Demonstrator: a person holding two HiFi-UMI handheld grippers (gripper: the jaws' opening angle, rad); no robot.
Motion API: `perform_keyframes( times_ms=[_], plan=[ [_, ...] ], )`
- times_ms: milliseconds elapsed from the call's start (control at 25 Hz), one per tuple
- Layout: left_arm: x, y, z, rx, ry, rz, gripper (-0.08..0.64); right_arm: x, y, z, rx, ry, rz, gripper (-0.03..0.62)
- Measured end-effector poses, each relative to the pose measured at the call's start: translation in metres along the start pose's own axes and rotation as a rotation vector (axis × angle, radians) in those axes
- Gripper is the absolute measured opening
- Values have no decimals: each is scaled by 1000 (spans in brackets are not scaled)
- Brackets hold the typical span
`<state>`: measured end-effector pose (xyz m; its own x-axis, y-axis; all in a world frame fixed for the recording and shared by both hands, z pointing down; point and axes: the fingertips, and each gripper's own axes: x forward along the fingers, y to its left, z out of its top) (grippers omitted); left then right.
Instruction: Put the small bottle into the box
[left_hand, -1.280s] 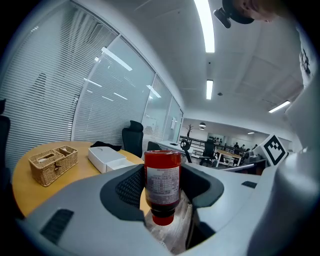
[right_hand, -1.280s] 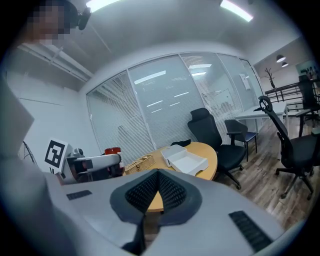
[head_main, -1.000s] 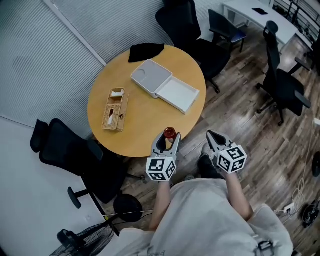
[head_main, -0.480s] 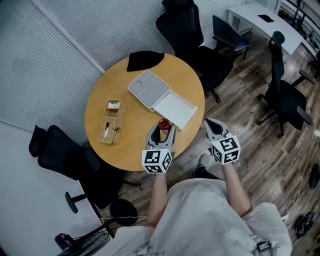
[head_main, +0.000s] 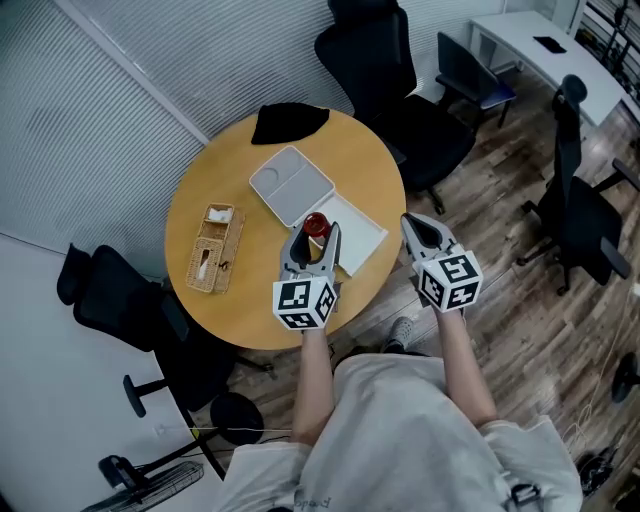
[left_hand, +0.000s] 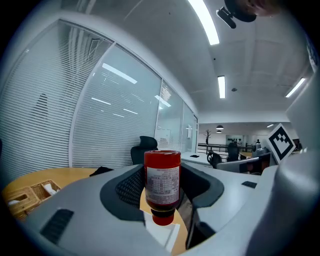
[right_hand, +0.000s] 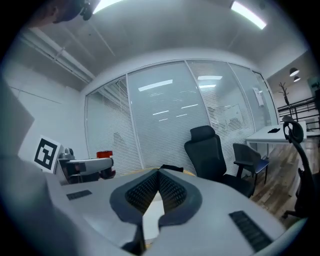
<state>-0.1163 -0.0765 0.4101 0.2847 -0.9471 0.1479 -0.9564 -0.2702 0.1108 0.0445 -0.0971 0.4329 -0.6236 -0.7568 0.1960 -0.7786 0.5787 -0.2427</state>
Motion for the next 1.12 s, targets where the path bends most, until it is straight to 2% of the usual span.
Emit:
perform_keyframes(
  times_ms=[160, 480, 880, 1120],
  plan=[
    [0, 0, -17, 15, 49, 16, 236, 3, -19, -11, 54, 6, 3, 17],
    [3, 19, -24, 6, 80, 58, 236, 24, -15, -19, 77, 22, 53, 17],
    [36, 39, -34, -18, 97, 56, 236, 58, -27, -26, 85, 52, 70, 17],
    [62, 56, -33, 16, 117, 45, 236, 84, -32, -21, 100, 64, 77, 17]
  ],
)
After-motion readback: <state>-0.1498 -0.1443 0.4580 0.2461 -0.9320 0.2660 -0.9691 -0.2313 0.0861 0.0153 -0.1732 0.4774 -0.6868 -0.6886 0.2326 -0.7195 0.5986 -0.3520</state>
